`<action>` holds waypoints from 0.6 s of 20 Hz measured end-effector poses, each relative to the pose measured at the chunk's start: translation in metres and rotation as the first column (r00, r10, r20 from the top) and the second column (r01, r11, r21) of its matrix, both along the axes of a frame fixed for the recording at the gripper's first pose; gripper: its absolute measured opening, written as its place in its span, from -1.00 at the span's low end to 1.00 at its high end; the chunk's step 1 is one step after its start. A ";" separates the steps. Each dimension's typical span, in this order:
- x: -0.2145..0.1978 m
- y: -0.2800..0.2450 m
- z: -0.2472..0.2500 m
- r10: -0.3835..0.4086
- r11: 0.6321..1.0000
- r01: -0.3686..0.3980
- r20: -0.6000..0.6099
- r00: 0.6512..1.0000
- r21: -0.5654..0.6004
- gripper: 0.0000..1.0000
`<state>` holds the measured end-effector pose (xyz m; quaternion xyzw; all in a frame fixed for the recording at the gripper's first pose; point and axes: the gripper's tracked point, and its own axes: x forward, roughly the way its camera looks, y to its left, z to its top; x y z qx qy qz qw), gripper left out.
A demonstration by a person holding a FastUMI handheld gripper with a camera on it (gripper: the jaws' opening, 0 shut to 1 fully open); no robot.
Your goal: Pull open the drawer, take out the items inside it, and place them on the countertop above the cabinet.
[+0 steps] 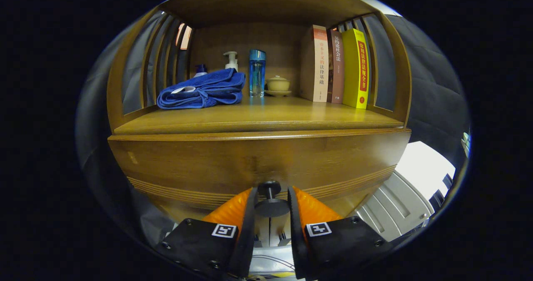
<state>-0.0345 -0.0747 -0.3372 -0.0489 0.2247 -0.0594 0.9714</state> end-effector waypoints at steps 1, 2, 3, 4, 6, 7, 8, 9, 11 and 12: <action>-0.003 0.000 0.001 0.001 1.000 -0.001 -0.001 1.000 0.000 -0.06; -0.007 0.000 0.002 0.000 1.000 0.000 -0.002 1.000 0.002 -0.05; -0.011 0.000 0.002 -0.003 1.000 0.003 -0.005 1.000 0.003 -0.06; -0.015 0.000 0.003 -0.004 1.000 0.004 -0.011 1.000 0.003 -0.05; -0.023 -0.001 0.004 -0.011 1.000 0.011 -0.026 1.000 -0.001 -0.06; -0.026 -0.001 0.004 -0.016 1.000 0.016 -0.032 0.999 -0.003 -0.06; -0.029 -0.001 0.005 -0.019 1.000 0.019 -0.038 0.999 -0.006 -0.06; -0.033 -0.001 0.006 -0.021 1.000 0.020 -0.042 0.999 -0.008 -0.06; -0.039 -0.002 0.007 -0.021 1.000 0.020 -0.047 0.999 -0.004 -0.06; -0.041 -0.001 0.007 -0.019 1.000 0.019 -0.050 0.999 -0.003 -0.05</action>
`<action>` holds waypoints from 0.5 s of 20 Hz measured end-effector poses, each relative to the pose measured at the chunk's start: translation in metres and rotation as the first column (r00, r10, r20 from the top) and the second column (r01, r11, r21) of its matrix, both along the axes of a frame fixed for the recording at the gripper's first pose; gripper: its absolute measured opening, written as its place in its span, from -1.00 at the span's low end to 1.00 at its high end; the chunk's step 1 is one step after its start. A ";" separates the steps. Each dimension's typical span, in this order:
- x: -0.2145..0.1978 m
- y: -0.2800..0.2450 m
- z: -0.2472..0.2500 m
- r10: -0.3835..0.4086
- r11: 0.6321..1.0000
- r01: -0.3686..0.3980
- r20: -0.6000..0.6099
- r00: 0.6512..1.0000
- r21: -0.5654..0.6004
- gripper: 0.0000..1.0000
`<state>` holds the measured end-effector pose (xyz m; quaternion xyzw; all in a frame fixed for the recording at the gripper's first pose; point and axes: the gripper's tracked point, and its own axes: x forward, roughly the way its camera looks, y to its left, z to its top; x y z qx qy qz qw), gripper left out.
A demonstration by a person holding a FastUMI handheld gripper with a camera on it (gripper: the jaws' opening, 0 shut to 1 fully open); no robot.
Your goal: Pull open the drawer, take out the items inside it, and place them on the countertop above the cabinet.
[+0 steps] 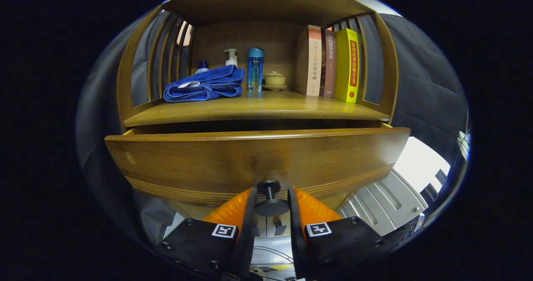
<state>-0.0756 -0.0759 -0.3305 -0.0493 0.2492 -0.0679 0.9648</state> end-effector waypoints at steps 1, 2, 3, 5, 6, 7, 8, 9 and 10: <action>-0.003 0.000 0.001 0.002 1.000 -0.002 -0.003 1.000 -0.001 -0.06; -0.006 0.000 0.002 0.003 1.000 -0.003 -0.003 1.000 -0.003 -0.06; -0.008 -0.001 0.003 0.005 1.000 -0.005 -0.003 1.000 -0.005 -0.06; -0.010 -0.001 0.003 0.005 1.000 -0.005 -0.001 1.000 -0.006 -0.06; -0.011 -0.001 0.003 0.005 1.000 -0.005 0.001 1.000 -0.007 -0.06; -0.013 -0.001 0.004 0.005 1.000 -0.005 0.003 1.000 -0.008 -0.05; -0.015 -0.001 0.004 0.005 1.000 -0.005 0.005 1.000 -0.009 -0.06; -0.017 -0.001 0.005 0.003 1.000 -0.003 0.008 1.000 -0.010 -0.06; -0.020 -0.001 0.006 0.002 1.000 -0.001 0.009 1.000 -0.012 -0.06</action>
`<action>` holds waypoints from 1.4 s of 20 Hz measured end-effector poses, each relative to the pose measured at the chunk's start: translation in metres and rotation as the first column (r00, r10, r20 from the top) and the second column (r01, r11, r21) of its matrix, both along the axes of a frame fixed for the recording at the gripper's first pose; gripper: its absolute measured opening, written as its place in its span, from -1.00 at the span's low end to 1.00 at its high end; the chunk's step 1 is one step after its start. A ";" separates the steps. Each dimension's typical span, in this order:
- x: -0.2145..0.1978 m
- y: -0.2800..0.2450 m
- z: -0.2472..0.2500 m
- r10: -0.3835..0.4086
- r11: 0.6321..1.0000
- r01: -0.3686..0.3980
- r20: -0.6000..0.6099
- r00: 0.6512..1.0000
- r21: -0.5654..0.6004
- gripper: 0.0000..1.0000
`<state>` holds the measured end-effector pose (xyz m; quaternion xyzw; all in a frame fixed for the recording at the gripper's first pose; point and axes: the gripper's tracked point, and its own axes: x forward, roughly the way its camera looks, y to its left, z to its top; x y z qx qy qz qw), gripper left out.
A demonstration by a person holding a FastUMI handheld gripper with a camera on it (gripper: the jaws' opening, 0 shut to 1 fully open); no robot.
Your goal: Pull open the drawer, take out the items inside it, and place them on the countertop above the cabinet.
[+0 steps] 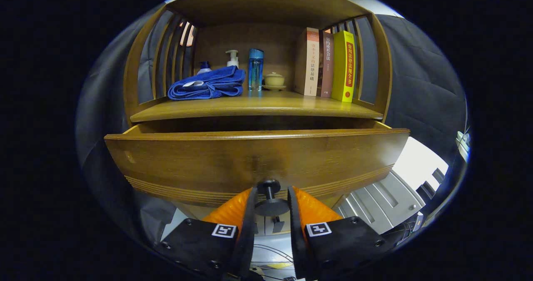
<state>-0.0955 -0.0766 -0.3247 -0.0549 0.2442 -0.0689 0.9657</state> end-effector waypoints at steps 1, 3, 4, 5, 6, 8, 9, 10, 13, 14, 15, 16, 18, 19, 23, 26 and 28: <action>-0.003 0.000 0.001 0.001 1.000 -0.001 0.000 1.000 -0.004 -0.06; -0.010 0.000 0.002 0.003 1.000 -0.003 0.002 1.000 -0.008 -0.06; -0.013 0.000 0.003 -0.001 1.000 0.001 0.004 1.000 -0.005 -0.06; -0.017 0.000 0.004 -0.004 1.000 0.004 0.000 1.000 -0.003 -0.06; -0.020 -0.001 0.004 -0.005 1.000 0.005 -0.003 1.000 -0.001 -0.05; -0.029 0.000 0.005 -0.005 1.000 0.005 -0.009 1.000 -0.002 -0.06; -0.032 0.000 0.005 -0.006 1.000 0.006 -0.012 1.000 -0.002 -0.06; -0.037 0.000 0.003 -0.008 1.000 0.008 -0.018 1.000 0.000 -0.06; -0.045 -0.001 0.001 -0.015 1.000 0.016 -0.027 1.000 0.007 -0.05; -0.047 0.000 0.003 -0.014 1.000 0.015 -0.024 1.000 0.003 -0.06; -0.048 0.000 0.002 -0.014 1.000 0.014 -0.031 0.999 0.001 -0.05; -0.049 0.000 0.003 -0.014 1.000 0.014 -0.031 0.999 0.001 -0.06; -0.052 0.000 0.003 -0.014 1.000 0.014 -0.032 0.999 0.003 -0.06; -0.053 0.000 0.003 -0.014 1.000 0.014 -0.032 0.999 0.003 -0.06; -0.059 0.000 0.004 -0.013 1.000 0.013 -0.035 0.999 0.002 -0.06; -0.064 0.001 0.004 -0.011 1.000 0.011 -0.038 0.999 0.003 -0.05; -0.068 0.000 0.005 -0.011 1.000 0.011 -0.038 0.999 0.005 -0.05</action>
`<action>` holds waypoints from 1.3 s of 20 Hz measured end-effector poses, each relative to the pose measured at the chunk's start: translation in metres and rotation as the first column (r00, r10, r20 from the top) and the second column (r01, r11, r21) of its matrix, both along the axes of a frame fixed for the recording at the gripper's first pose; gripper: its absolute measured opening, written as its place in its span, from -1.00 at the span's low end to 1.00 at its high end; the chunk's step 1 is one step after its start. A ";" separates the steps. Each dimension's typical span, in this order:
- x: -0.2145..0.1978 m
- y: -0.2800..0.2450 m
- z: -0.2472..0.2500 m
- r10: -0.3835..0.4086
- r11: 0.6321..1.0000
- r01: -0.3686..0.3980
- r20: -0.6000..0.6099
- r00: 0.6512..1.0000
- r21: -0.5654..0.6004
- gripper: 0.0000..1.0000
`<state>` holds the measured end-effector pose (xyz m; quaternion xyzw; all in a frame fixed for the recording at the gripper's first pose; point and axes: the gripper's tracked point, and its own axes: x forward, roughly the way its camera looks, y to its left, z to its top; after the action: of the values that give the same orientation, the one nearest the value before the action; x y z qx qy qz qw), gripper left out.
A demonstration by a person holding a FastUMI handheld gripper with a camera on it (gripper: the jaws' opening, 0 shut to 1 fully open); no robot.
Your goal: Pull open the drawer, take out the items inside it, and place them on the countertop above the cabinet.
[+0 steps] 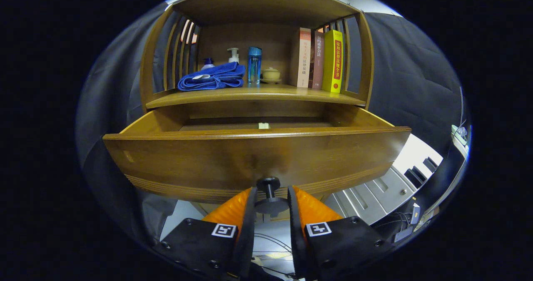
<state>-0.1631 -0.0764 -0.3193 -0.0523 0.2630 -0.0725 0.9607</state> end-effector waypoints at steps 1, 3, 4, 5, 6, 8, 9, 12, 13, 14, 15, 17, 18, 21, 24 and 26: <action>-0.002 0.000 0.000 0.000 1.000 0.000 -0.001 1.000 0.000 -0.05; -0.005 0.000 0.000 -0.001 1.000 0.001 -0.001 1.000 -0.001 -0.05; -0.006 0.000 0.000 0.001 1.000 -0.001 -0.001 1.000 -0.002 -0.05; -0.008 0.001 0.000 0.001 1.000 -0.002 -0.002 1.000 -0.005 -0.06; -0.009 0.000 0.001 0.001 1.000 -0.001 -0.004 1.000 -0.007 -0.06; -0.013 0.000 0.002 0.000 1.000 0.000 -0.003 1.000 -0.011 -0.06; -0.015 0.000 0.001 0.000 1.000 0.000 -0.001 1.000 -0.012 -0.06; -0.021 -0.002 0.003 -0.005 1.000 0.005 0.000 1.000 -0.014 -0.06; -0.022 -0.002 0.003 -0.005 1.000 0.005 0.000 1.000 -0.014 -0.06; -0.022 -0.002 0.003 -0.002 1.000 0.002 0.002 1.000 -0.016 -0.06; -0.022 -0.002 0.004 0.000 1.000 0.000 0.000 1.000 -0.016 -0.06; -0.021 -0.003 0.004 -0.011 1.000 0.011 0.001 1.000 -0.004 -0.06; -0.022 -0.004 0.005 -0.024 1.000 0.024 0.002 1.000 0.003 0.00; -0.024 0.000 0.022 -0.025 1.000 0.025 0.029 0.999 0.005 0.13; -0.020 0.007 0.052 0.003 1.000 -0.002 0.070 0.998 -0.006 0.43; -0.016 0.013 0.072 0.020 1.000 -0.021 0.100 0.995 0.004 0.62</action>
<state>-0.1790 -0.0631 -0.2477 -0.0487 0.2141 -0.0644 0.9735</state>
